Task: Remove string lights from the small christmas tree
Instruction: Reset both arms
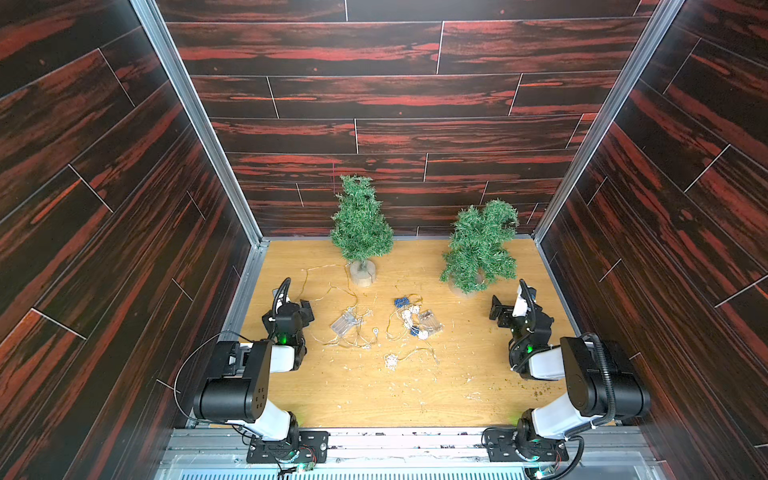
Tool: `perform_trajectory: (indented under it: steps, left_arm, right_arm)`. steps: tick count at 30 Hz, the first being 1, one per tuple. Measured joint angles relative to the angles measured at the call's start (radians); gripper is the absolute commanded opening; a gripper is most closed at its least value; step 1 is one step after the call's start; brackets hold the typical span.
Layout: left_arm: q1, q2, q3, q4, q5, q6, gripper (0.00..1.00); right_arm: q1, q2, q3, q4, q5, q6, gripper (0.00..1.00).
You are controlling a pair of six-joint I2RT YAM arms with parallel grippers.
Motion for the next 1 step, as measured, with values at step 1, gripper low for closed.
perform_trajectory:
  steps: [1]
  left_arm:
    - [0.0, 0.0, 0.0, 0.0, 0.0, 0.0, 1.0]
  right_arm:
    - [0.0, 0.0, 0.0, 0.0, 0.0, 0.0, 0.99]
